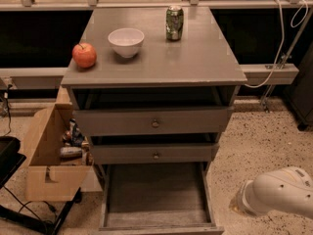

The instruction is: Close bottom drawer

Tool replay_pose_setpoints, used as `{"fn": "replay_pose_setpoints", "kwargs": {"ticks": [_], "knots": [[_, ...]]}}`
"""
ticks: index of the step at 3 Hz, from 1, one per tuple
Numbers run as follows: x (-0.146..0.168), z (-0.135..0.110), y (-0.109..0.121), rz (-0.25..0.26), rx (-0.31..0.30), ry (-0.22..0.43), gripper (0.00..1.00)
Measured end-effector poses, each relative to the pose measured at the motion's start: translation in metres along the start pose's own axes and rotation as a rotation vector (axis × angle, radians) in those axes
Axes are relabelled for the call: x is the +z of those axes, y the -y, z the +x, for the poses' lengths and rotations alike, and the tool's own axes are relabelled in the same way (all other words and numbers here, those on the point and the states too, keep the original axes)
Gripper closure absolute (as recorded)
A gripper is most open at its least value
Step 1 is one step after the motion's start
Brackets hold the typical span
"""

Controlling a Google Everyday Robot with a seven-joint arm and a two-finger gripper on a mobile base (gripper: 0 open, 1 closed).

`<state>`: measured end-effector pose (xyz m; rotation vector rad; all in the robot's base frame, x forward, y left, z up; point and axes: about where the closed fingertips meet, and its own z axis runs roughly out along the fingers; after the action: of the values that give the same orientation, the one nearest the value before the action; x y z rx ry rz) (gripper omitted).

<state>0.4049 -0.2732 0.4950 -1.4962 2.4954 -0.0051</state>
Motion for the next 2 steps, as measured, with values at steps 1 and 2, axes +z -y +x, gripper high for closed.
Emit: {"fn": "replay_pose_setpoints", "kwargs": {"ticks": [1, 2], "knots": [[0.06, 0.006, -0.006, -0.023, 0.026, 0.044, 1.0], [0.119, 0.017, -0.036, -0.101, 0.063, 0.091, 1.0]]}}
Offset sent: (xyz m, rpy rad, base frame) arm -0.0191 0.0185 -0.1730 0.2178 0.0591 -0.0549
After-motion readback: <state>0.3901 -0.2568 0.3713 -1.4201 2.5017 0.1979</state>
